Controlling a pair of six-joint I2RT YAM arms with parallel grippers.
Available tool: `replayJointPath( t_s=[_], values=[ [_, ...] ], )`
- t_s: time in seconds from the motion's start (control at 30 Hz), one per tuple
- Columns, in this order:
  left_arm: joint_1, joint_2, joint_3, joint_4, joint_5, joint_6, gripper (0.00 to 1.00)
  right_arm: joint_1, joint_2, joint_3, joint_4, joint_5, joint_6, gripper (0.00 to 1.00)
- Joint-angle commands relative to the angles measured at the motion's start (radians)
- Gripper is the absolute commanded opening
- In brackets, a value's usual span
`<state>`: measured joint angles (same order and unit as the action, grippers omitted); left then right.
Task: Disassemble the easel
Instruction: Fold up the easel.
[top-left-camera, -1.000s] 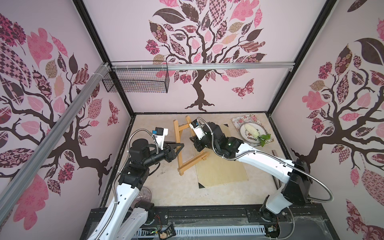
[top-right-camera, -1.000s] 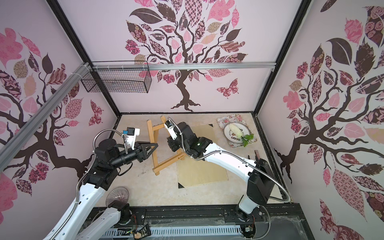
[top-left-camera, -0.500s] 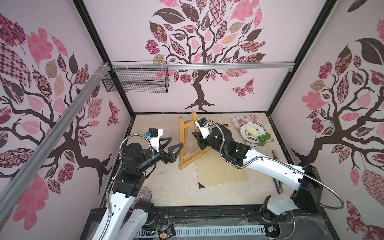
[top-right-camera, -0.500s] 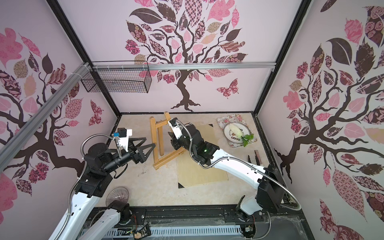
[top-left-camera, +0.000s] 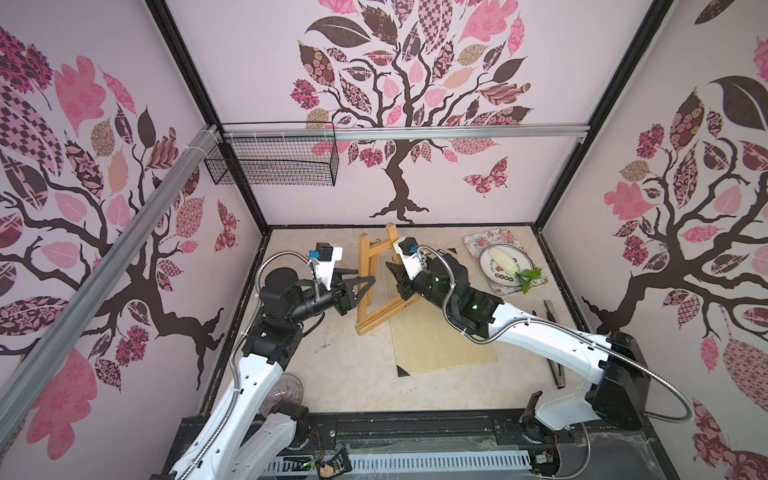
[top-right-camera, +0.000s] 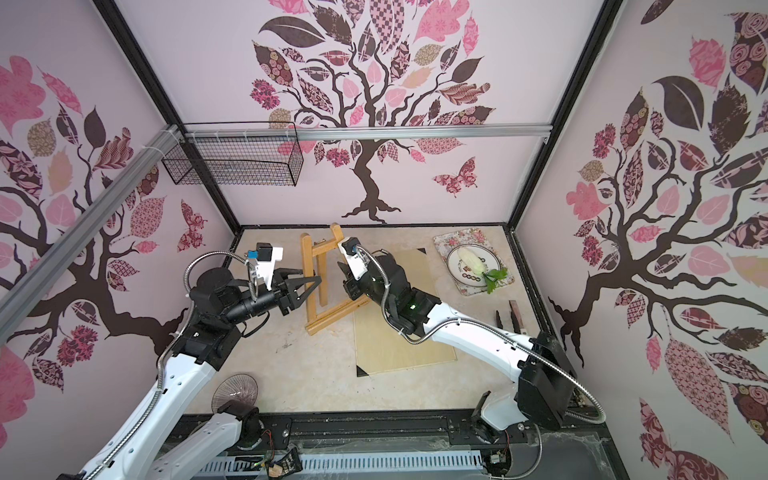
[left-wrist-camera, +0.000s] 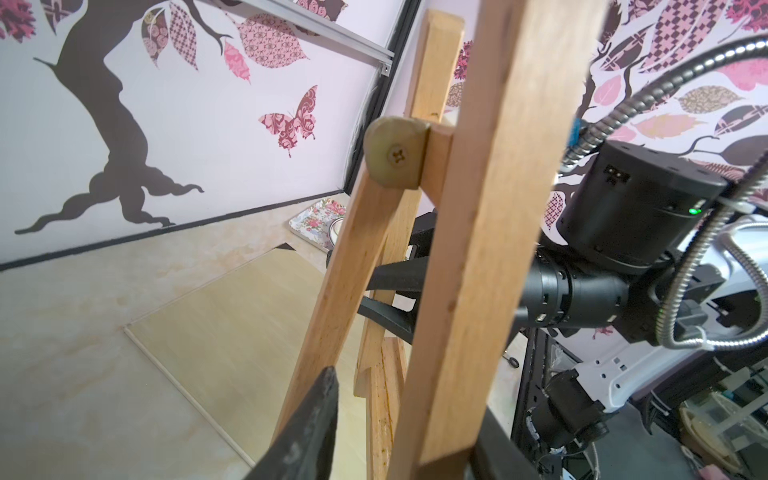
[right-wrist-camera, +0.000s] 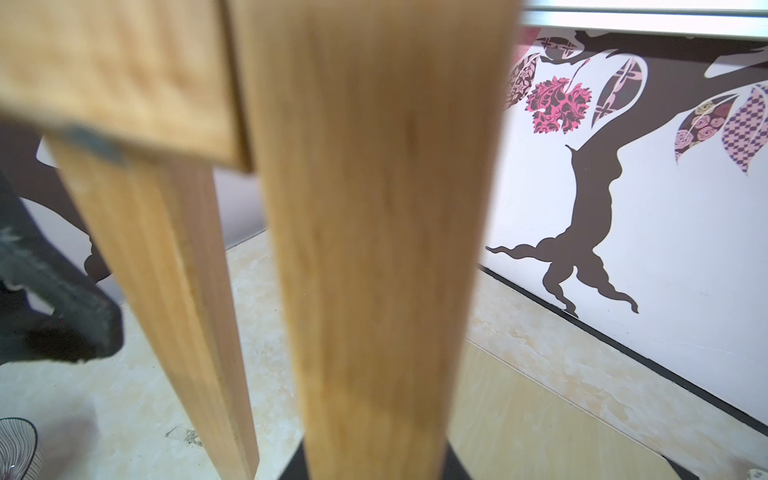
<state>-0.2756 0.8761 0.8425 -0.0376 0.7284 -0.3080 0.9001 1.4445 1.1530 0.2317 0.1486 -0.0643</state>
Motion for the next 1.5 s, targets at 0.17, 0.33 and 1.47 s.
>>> replayJointPath(
  t_s=[0.17,0.33,1.47],
  values=[
    [0.012,0.038,0.002,0.110,-0.014,-0.056,0.47,0.022,-0.047,0.042,0.127,-0.082,0.020,0.00],
    [0.012,0.070,0.000,0.148,0.038,-0.075,0.41,0.022,-0.047,0.032,0.129,-0.081,0.011,0.00],
    [0.012,-0.150,-0.015,-0.149,-0.235,0.175,0.97,0.022,-0.079,-0.015,0.334,0.011,-0.058,0.00]
  ],
)
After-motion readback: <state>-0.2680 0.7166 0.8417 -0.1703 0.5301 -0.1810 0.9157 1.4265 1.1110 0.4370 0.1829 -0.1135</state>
